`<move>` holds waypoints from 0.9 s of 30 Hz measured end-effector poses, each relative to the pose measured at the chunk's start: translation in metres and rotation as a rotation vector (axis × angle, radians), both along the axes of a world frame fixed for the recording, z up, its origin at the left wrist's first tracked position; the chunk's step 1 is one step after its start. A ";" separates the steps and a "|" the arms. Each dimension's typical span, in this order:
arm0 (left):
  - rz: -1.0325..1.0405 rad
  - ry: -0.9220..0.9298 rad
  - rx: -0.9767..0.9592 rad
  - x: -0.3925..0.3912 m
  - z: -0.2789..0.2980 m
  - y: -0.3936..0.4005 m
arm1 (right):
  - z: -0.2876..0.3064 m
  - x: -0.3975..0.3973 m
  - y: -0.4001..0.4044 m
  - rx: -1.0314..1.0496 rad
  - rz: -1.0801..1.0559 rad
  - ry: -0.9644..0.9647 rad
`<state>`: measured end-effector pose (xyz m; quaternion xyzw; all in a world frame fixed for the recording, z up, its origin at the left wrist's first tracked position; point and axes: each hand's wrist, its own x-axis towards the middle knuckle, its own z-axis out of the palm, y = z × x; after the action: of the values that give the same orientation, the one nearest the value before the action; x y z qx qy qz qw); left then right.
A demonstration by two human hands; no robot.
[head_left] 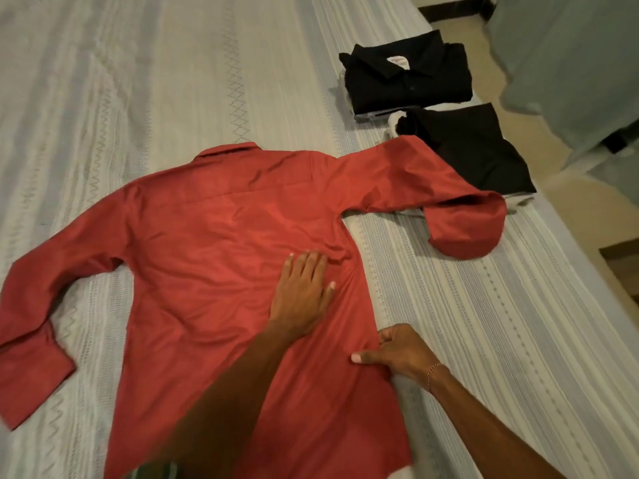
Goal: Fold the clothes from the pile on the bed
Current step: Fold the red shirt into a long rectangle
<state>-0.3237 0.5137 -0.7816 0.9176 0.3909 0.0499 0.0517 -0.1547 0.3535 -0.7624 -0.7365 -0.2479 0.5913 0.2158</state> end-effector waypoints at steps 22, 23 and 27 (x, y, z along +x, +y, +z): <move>-0.124 0.190 -0.180 -0.066 0.003 -0.172 | 0.025 -0.060 -0.146 0.051 -0.242 -0.174; -0.114 0.195 -0.184 -0.066 0.004 -0.175 | 0.025 -0.062 -0.150 0.035 -0.297 -0.175; -0.088 0.172 -0.183 -0.052 0.013 -0.168 | 0.022 -0.067 -0.156 0.020 -0.153 -0.481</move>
<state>-0.3760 0.3457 -0.7687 0.9262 0.3563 -0.0671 0.1037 -0.2221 0.1976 -0.7407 -0.8705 -0.2414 0.3785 0.2018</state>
